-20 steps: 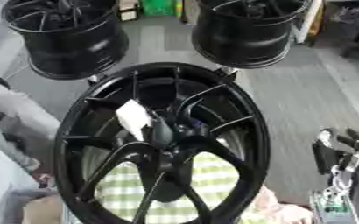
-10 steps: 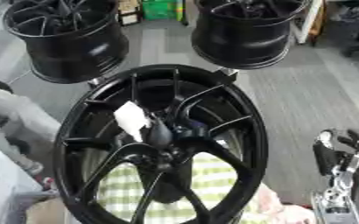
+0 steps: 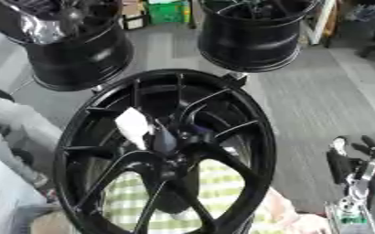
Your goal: Pull the pin out of the wheel hub.
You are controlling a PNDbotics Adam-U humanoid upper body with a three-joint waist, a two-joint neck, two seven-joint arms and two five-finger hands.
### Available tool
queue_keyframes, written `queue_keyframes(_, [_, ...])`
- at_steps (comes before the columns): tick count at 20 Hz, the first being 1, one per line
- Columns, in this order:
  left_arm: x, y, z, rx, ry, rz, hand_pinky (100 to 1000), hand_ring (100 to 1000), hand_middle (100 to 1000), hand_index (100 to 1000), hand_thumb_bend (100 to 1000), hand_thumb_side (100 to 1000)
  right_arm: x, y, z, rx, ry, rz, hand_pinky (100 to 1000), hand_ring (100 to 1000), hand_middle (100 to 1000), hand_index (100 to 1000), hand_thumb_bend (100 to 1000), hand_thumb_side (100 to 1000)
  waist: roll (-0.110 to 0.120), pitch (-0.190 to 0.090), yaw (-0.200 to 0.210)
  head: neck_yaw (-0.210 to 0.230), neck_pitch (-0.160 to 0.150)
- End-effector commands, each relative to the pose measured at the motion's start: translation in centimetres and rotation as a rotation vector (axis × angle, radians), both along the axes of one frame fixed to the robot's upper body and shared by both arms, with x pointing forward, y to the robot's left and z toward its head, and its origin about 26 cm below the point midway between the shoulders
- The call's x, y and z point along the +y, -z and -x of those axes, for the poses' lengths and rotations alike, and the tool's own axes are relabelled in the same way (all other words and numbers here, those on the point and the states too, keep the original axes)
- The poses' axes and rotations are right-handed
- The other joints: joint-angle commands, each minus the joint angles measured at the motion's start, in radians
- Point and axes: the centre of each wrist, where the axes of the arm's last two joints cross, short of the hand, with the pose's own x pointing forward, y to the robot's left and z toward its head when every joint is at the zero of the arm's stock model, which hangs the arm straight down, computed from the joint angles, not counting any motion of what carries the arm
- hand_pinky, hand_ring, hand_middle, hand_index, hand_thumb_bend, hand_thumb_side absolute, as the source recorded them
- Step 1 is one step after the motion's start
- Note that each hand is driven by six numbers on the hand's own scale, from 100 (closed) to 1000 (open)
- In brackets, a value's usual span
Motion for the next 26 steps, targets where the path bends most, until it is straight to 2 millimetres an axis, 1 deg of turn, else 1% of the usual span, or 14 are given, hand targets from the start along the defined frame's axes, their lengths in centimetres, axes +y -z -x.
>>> queue_keyframes(1, [-1.7, -0.3, 0.9, -0.316, 0.292, -0.444, 642, 473, 742, 857, 292, 420, -0.5, -0.8, -0.3, -0.017, -0.012, 0.033, 481, 418, 674, 845, 100, 429, -0.001, -0.011, -0.003, -0.002, -0.003])
queue_keyframes(2, [-2.0, 0.1, 1.0, -0.329, 0.290, -0.472, 641, 473, 742, 856, 300, 422, -0.5, -0.8, -0.3, -0.018, -0.013, 0.033, 481, 418, 674, 845, 100, 428, 0.000, -0.011, -0.005, -0.002, -0.003])
queue_keyframes(5, [-2.8, 1.0, 1.1, -0.361, 0.279, -0.545, 640, 470, 740, 854, 376, 448, -0.5, -0.8, -0.4, -0.019, -0.014, 0.033, 481, 418, 674, 845, 100, 428, 0.002, -0.010, -0.009, -0.001, -0.003])
queue_keyframes(7, [-3.1, 1.6, 1.3, -0.386, 0.271, -0.597, 644, 470, 741, 854, 424, 459, -0.5, -0.7, -0.4, -0.019, -0.015, 0.033, 481, 418, 674, 845, 100, 428, 0.003, -0.010, -0.010, -0.001, -0.003])
queue_keyframes(9, [-3.2, 2.1, 1.4, -0.406, 0.261, -0.643, 645, 469, 740, 853, 458, 488, -0.5, -0.8, -0.4, -0.020, -0.015, 0.035, 481, 418, 673, 845, 100, 428, 0.004, -0.010, -0.011, 0.000, -0.003])
queue_keyframes(13, [-2.7, 3.1, 1.2, -0.430, 0.220, -0.728, 648, 469, 741, 854, 546, 564, -0.6, -0.7, -0.4, -0.020, -0.016, 0.035, 481, 418, 673, 845, 100, 428, 0.005, -0.010, -0.010, 0.000, -0.003])
queue_keyframes(15, [-2.3, 3.6, 0.9, -0.434, 0.195, -0.758, 650, 469, 743, 853, 579, 584, -0.6, -0.7, -0.4, -0.020, -0.015, 0.035, 481, 418, 673, 845, 100, 429, 0.005, -0.010, -0.009, 0.000, -0.003])
queue_keyframes(18, [-2.0, 4.1, 0.6, -0.439, 0.169, -0.793, 652, 469, 747, 852, 676, 618, -0.5, -0.7, -0.4, -0.020, -0.018, 0.035, 481, 418, 673, 845, 100, 429, 0.003, -0.010, -0.008, 0.001, -0.003])
queue_keyframes(22, [-1.5, 4.7, 0.0, -0.430, 0.134, -0.825, 652, 467, 747, 850, 715, 591, -0.5, -0.7, -0.4, -0.019, -0.019, 0.033, 481, 418, 673, 845, 100, 431, 0.001, -0.010, -0.008, 0.003, -0.003])
queue_keyframes(25, [-1.0, 5.2, -0.5, -0.418, 0.111, -0.839, 652, 466, 747, 849, 718, 556, -0.5, -0.7, -0.4, -0.018, -0.019, 0.032, 481, 418, 673, 845, 100, 430, -0.001, -0.009, -0.008, 0.005, -0.003])
queue_keyframes(26, [-1.0, 5.3, -0.6, -0.415, 0.106, -0.841, 651, 466, 748, 849, 715, 528, -0.5, -0.7, -0.4, -0.019, -0.020, 0.031, 481, 418, 673, 845, 100, 430, -0.001, -0.008, -0.008, 0.006, -0.003])
